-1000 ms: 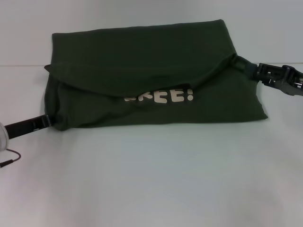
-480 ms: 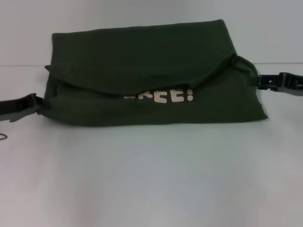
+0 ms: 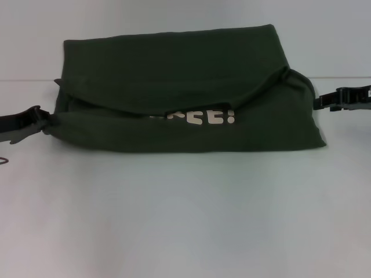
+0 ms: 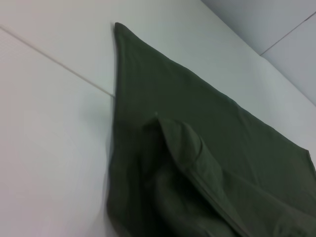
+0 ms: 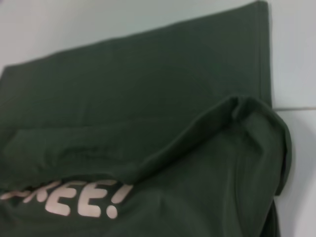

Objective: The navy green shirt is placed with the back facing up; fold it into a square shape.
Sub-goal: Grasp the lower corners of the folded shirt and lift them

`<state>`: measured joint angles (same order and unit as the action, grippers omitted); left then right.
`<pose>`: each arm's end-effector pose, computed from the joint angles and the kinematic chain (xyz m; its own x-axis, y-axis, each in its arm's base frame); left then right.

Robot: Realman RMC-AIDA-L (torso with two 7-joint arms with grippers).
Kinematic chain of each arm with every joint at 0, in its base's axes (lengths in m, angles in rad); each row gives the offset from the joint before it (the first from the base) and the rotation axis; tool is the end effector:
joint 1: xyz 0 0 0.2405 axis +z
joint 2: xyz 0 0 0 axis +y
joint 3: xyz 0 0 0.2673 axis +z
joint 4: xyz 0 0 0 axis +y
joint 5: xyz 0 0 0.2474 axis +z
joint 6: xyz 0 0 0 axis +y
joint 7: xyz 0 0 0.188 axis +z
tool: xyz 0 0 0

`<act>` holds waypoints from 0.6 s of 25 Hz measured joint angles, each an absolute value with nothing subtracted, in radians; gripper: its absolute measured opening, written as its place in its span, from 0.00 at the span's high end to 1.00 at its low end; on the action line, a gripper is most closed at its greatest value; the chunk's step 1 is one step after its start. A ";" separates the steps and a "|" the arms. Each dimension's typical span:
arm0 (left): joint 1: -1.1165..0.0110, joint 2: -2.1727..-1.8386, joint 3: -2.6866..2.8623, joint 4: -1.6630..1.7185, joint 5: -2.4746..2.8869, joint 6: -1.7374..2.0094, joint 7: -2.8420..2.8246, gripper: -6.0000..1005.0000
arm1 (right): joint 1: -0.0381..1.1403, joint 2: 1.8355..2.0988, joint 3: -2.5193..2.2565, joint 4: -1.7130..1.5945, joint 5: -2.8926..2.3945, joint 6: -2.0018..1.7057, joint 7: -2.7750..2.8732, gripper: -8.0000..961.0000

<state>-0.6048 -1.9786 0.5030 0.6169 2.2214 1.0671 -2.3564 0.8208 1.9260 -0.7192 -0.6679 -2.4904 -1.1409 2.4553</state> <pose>-0.3692 0.4617 0.0362 0.0456 0.7129 0.6997 0.9965 0.0170 -0.0822 0.2860 0.5132 0.0324 0.4037 -0.8142 -0.4173 -0.8928 -0.2509 -0.3742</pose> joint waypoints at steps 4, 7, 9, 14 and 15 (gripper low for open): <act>-0.605 -1.981 0.502 0.617 2.221 1.069 -2.357 0.98 | 0.844 1.931 -0.747 -0.613 -2.524 -1.094 2.466 0.48; -0.603 -1.982 0.502 0.617 2.220 1.069 -2.357 0.98 | 0.847 1.934 -0.757 -0.588 -2.530 -1.076 2.469 0.48; -0.602 -1.984 0.502 0.617 2.220 1.067 -2.355 0.98 | 0.845 1.934 -0.763 -0.586 -2.530 -1.072 2.475 0.48; -0.601 -1.989 0.502 0.617 2.220 1.064 -2.351 0.98 | 0.836 1.939 -0.782 -0.577 -2.531 -1.027 2.478 0.46; -0.602 -1.990 0.502 0.617 2.220 1.063 -2.351 0.98 | 0.836 1.941 -0.790 -0.572 -2.531 -1.011 2.478 0.45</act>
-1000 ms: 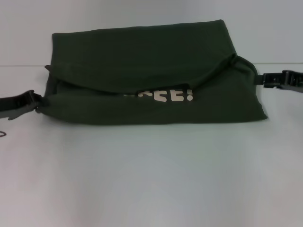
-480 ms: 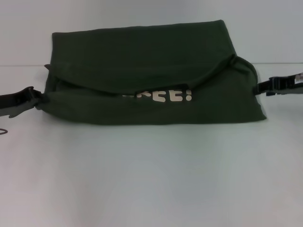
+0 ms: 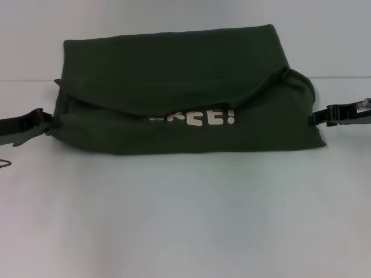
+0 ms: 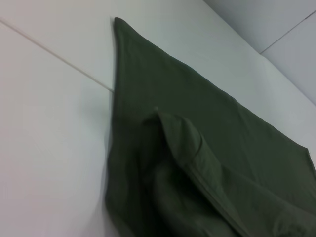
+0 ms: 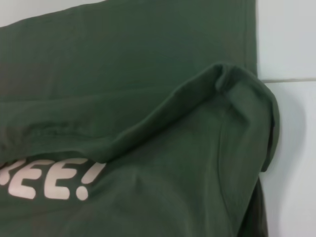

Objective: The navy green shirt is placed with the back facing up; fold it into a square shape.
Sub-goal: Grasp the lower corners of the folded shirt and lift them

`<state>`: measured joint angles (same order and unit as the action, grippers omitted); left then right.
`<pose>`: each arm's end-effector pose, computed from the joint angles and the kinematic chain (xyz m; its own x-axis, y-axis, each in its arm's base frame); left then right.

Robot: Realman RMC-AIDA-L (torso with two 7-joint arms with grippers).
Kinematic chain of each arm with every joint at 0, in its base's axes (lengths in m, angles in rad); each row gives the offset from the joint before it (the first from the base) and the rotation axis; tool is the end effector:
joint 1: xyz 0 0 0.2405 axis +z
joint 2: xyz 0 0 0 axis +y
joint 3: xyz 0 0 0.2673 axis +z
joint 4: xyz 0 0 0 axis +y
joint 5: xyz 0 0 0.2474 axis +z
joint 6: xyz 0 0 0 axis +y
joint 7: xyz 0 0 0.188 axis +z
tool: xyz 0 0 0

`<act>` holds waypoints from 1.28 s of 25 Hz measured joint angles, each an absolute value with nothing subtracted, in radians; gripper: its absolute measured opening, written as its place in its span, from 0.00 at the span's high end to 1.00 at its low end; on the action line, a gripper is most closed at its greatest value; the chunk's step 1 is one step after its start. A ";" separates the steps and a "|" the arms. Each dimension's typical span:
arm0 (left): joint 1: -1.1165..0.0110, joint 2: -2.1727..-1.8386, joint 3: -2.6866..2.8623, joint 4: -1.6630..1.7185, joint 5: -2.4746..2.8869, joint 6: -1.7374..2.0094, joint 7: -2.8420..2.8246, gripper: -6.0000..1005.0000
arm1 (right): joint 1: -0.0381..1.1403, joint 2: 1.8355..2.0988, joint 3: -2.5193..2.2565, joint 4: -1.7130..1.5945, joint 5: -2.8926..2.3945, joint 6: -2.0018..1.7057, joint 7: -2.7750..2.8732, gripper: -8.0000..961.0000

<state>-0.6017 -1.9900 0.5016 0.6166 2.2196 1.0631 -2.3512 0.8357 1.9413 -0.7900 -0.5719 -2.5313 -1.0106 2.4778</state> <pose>-0.3691 0.4597 0.0304 0.0403 0.7143 0.6986 0.9969 0.0184 -0.0763 0.3026 0.5133 0.0033 0.4058 -0.8318 -0.3787 -0.8692 -0.2232 -0.4411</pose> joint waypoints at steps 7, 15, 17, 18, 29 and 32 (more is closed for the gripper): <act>-0.604 -1.992 0.502 0.617 2.220 1.061 -2.351 0.98 | 0.837 1.958 -0.852 -0.507 -2.532 -0.903 2.477 0.47; -0.604 -1.992 0.502 0.618 2.220 1.061 -2.351 0.98 | 0.852 1.983 -0.886 -0.478 -2.534 -0.842 2.477 0.52; -0.604 -1.991 0.502 0.618 2.220 1.062 -2.352 0.98 | 0.856 1.985 -0.893 -0.479 -2.534 -0.844 2.480 0.53; -0.604 -1.991 0.502 0.618 2.220 1.061 -2.352 0.98 | 0.856 1.985 -0.893 -0.483 -2.534 -0.846 2.481 0.54; -0.601 -1.992 0.502 0.622 2.220 1.060 -2.354 0.98 | 0.847 1.983 -0.886 -0.490 -2.531 -0.860 2.482 0.66; -0.599 -1.993 0.502 0.624 2.220 1.060 -2.355 0.98 | 0.847 1.980 -0.884 -0.491 -2.529 -0.862 2.482 0.84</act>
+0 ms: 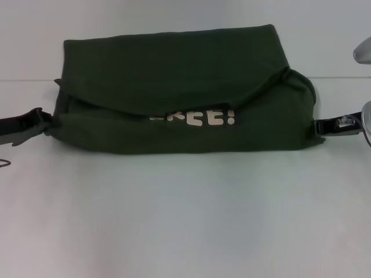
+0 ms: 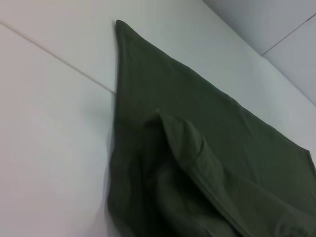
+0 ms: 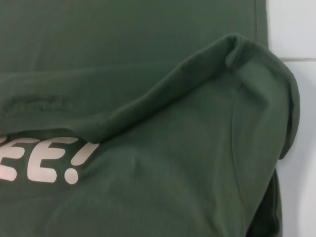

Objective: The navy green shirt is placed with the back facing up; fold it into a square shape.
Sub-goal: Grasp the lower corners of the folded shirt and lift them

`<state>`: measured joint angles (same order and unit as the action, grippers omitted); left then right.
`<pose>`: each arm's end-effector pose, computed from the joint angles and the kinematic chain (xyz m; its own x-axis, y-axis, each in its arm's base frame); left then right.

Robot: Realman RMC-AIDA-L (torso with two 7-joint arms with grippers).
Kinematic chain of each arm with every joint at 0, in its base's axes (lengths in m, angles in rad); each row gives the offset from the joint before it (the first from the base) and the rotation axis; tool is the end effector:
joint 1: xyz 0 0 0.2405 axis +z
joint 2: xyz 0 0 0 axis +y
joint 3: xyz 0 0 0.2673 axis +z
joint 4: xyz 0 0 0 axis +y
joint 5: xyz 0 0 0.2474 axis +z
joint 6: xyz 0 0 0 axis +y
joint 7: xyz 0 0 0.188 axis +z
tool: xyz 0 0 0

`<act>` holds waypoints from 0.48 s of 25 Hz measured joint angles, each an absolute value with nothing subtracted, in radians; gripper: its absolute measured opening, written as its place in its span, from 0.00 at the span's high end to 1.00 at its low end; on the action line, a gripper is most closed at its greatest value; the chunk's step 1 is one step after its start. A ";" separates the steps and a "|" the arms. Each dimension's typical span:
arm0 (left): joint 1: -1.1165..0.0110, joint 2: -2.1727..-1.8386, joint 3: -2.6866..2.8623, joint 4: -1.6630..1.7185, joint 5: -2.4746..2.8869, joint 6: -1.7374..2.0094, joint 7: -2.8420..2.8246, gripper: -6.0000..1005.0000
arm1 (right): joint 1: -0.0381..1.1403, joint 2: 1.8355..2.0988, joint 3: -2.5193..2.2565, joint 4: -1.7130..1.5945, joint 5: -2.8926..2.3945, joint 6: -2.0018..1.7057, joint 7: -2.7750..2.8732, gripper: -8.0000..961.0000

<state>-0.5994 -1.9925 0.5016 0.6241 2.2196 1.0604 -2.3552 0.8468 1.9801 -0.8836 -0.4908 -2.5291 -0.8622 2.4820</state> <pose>-0.3694 0.4598 0.0316 0.0389 0.7104 0.7027 0.9968 0.0219 -0.0773 0.3090 0.5112 -0.0343 0.4369 -0.8287 -0.3499 -0.8369 -0.2319 -0.4957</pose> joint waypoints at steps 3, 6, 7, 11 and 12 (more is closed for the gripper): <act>-0.597 -1.993 0.502 0.625 2.220 1.064 -2.355 0.98 | 0.846 1.978 -0.883 -0.492 -2.528 -0.867 2.482 0.93; -0.595 -1.989 0.504 0.630 2.224 1.086 -2.352 0.98 | 0.839 1.976 -0.877 -0.514 -2.527 -0.902 2.482 0.96; -0.593 -1.987 0.505 0.634 2.227 1.097 -2.351 0.98 | 0.832 1.975 -0.872 -0.534 -2.526 -0.932 2.482 0.96; -0.572 -1.975 0.504 0.693 2.268 1.197 -2.352 0.98 | 0.773 1.984 -0.835 -0.670 -2.525 -1.083 2.482 0.96; -0.572 -1.975 0.504 0.693 2.268 1.197 -2.352 0.98 | 0.754 1.988 -0.824 -0.709 -2.525 -1.114 2.482 0.96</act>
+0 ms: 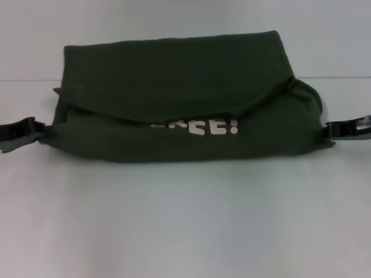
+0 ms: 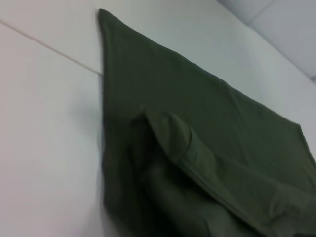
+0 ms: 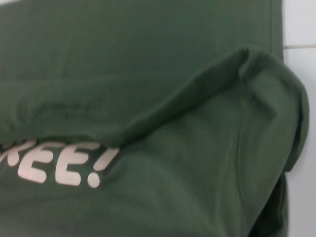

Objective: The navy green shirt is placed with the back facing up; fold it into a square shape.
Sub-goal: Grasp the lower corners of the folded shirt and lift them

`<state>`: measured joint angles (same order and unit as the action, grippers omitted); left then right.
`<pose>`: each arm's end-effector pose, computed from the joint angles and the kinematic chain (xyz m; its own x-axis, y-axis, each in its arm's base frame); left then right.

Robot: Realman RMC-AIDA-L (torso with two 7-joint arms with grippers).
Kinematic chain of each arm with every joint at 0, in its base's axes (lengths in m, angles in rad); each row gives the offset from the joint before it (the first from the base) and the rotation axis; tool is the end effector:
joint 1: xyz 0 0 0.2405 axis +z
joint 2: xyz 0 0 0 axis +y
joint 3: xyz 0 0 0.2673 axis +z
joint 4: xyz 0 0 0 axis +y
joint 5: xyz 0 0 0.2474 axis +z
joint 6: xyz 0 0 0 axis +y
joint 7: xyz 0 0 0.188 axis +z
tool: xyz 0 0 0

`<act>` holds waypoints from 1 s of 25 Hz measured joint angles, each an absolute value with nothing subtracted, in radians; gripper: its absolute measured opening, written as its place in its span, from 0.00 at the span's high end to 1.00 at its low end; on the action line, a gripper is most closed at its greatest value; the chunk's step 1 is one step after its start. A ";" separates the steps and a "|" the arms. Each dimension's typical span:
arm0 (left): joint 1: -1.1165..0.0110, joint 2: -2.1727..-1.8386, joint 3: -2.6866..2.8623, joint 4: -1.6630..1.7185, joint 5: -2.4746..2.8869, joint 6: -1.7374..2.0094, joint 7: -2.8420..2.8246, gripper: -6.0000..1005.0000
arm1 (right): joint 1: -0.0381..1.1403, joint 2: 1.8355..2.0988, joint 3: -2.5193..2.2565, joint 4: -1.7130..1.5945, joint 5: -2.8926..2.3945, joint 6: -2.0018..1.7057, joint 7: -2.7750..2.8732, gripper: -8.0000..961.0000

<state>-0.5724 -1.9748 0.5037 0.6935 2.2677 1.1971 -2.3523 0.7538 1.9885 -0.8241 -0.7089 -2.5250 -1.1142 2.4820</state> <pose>-0.3681 0.4434 0.0452 0.0976 0.7603 0.6422 0.9938 -0.0398 -0.1038 0.3051 0.4885 -0.0028 0.4071 -0.8487 -0.3376 -0.8732 -0.2533 -0.4163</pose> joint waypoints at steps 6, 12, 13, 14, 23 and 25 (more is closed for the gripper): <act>-0.556 -1.969 0.505 0.770 2.344 1.300 -2.352 0.98 | 0.703 1.993 -0.770 -0.797 -2.520 -1.224 2.472 0.96; -0.556 -1.968 0.508 0.774 2.359 1.300 -2.354 0.98 | 0.698 1.990 -0.754 -0.800 -2.513 -1.235 2.466 0.96; -0.557 -1.968 0.510 0.774 2.359 1.298 -2.354 0.98 | 0.699 1.990 -0.753 -0.800 -2.513 -1.235 2.465 0.96; -0.557 -1.968 0.511 0.774 2.359 1.296 -2.354 0.98 | 0.701 1.990 -0.753 -0.800 -2.513 -1.235 2.465 0.96; -0.549 -1.963 0.505 0.787 2.362 1.395 -2.294 0.98 | 0.702 1.986 -0.751 -0.804 -2.513 -1.360 2.461 0.96; -0.541 -1.958 0.504 0.804 2.377 1.481 -2.277 0.98 | 0.695 1.983 -0.751 -0.808 -2.512 -1.436 2.456 0.96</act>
<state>-0.5411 -1.9579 0.5038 0.8038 2.3773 1.4813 -2.2771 0.6953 1.9833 -0.7506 -0.8079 -2.5125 -1.4357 2.4563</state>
